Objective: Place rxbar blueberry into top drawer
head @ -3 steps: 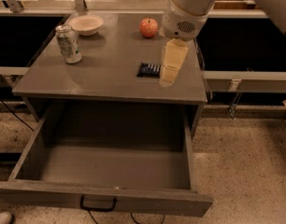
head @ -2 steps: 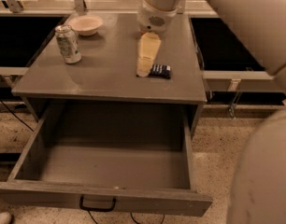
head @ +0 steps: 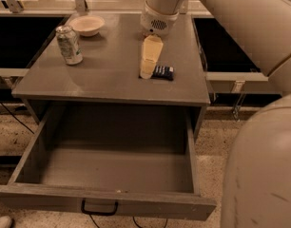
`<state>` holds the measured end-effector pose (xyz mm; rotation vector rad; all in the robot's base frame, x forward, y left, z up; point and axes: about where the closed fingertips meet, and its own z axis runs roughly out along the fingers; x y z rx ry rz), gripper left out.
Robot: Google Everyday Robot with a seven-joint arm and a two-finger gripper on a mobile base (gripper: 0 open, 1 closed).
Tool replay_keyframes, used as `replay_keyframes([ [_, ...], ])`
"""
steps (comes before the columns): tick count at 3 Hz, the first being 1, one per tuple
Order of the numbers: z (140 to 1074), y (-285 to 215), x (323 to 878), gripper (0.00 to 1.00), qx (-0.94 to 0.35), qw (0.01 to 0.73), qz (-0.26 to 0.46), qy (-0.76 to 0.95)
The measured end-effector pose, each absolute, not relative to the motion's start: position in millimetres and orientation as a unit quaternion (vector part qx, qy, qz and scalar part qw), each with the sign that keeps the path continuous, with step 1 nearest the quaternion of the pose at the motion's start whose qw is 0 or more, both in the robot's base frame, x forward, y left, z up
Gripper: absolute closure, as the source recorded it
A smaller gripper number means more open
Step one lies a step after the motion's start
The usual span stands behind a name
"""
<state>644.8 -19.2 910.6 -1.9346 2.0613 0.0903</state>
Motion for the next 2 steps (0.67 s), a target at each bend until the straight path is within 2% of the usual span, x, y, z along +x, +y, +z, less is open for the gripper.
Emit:
replay_keyframes([
  [2,865.8,-55.9,670.5,0.0,-0.65,0.103,0.009,0.752],
])
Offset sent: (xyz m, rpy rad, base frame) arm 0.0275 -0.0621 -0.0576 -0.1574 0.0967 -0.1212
